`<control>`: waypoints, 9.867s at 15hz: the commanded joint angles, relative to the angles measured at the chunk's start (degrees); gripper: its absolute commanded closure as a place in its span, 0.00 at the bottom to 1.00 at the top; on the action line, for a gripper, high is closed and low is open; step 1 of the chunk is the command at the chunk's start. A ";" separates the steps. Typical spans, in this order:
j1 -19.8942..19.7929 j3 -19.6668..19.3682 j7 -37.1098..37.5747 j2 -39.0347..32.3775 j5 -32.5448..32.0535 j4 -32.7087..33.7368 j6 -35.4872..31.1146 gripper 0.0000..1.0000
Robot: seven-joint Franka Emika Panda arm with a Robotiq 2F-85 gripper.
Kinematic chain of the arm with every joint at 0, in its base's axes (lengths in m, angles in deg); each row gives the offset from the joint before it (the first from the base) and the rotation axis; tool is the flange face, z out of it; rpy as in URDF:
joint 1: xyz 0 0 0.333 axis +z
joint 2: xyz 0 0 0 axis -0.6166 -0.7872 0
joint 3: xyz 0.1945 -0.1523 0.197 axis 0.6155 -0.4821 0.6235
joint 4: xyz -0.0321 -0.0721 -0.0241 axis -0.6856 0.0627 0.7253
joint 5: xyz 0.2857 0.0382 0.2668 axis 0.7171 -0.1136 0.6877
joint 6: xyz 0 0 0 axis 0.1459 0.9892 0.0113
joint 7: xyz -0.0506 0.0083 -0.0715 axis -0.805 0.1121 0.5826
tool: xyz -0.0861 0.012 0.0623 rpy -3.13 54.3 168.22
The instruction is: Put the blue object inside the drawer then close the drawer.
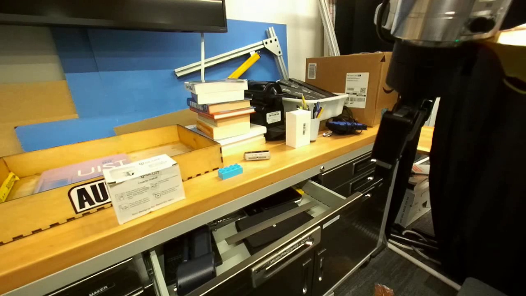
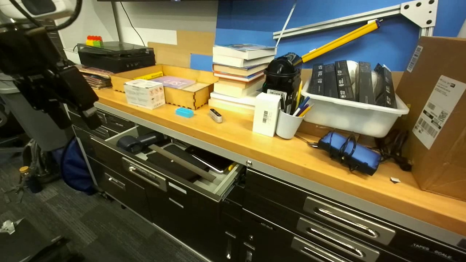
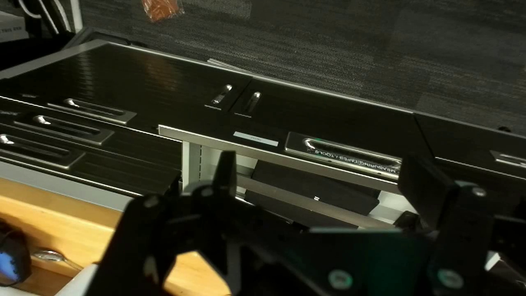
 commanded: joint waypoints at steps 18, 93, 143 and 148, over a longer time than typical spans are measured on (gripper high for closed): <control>-1.26 9.23 15.56 -46.98 -9.30 33.11 -19.29 0.00; 6.51 -5.89 33.57 -65.11 -14.90 27.73 -40.23 0.55; 14.89 -16.80 64.36 -81.77 -33.68 39.79 -41.71 0.00; 15.05 -15.96 70.42 -78.27 -38.57 36.41 -40.29 0.00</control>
